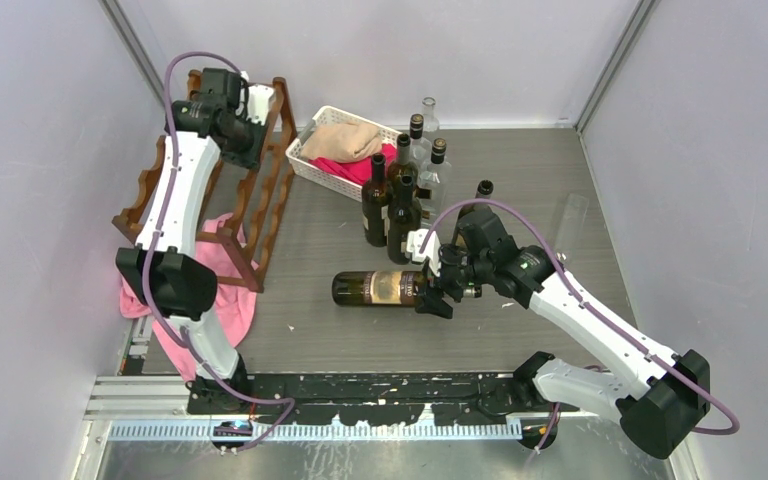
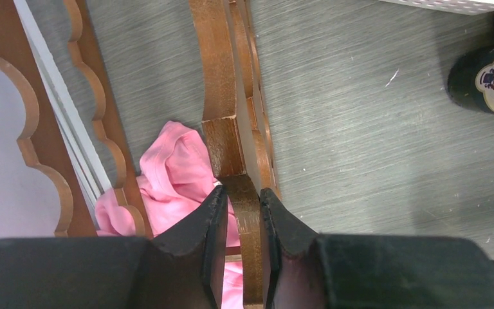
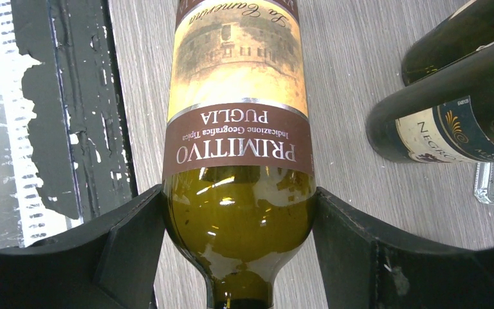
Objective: Put the wine bottle on the wine rack
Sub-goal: Place the wine bottle in the wine rack.
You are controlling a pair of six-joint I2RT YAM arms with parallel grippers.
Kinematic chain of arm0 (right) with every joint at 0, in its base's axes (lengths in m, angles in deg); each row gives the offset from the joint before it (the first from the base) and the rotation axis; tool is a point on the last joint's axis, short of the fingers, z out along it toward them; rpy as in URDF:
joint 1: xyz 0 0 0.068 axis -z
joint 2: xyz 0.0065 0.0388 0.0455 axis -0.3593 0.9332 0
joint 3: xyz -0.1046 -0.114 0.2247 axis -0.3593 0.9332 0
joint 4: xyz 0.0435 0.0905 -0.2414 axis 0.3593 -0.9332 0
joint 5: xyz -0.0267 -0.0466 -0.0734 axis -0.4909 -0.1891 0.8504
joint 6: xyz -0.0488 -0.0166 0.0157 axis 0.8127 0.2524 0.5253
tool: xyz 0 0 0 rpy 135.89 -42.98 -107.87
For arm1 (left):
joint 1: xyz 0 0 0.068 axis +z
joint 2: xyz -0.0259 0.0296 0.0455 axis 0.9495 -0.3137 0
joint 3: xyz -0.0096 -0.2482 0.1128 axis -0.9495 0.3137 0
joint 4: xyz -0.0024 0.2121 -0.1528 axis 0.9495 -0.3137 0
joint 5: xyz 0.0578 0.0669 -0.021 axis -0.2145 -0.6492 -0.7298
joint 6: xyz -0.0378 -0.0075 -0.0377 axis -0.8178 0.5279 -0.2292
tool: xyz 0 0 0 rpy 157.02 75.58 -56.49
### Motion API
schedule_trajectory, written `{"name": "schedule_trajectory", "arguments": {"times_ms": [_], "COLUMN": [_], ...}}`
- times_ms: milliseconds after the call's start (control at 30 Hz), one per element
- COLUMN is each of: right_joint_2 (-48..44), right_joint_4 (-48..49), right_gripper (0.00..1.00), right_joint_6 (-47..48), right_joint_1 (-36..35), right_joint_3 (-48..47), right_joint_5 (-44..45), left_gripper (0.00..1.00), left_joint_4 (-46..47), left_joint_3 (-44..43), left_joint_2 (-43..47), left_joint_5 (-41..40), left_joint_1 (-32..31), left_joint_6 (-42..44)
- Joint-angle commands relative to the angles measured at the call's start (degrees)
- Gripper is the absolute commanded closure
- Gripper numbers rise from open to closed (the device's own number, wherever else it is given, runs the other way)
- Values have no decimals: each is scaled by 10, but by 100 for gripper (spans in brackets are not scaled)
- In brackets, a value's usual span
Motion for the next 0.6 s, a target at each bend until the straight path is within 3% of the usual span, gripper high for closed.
{"name": "schedule_trajectory", "arguments": {"times_ms": [0,333,567], "right_joint_2": [-25,11,53], "right_joint_4": [84,128,189], "right_gripper": [99,99,99], "right_joint_6": [-18,-24,-40], "right_joint_1": [-3,-10,-56], "right_joint_3": [-27,-35,-44], "right_joint_5": [-19,-25,17], "left_gripper": [81,85,86], "left_joint_4": [-6,-2,-5], "left_joint_3": [24,72,97], "left_joint_2": [42,85,111], "left_joint_5": [82,103,92], "left_joint_1": [-6,-5,-1], "left_joint_6": [42,82,87]}}
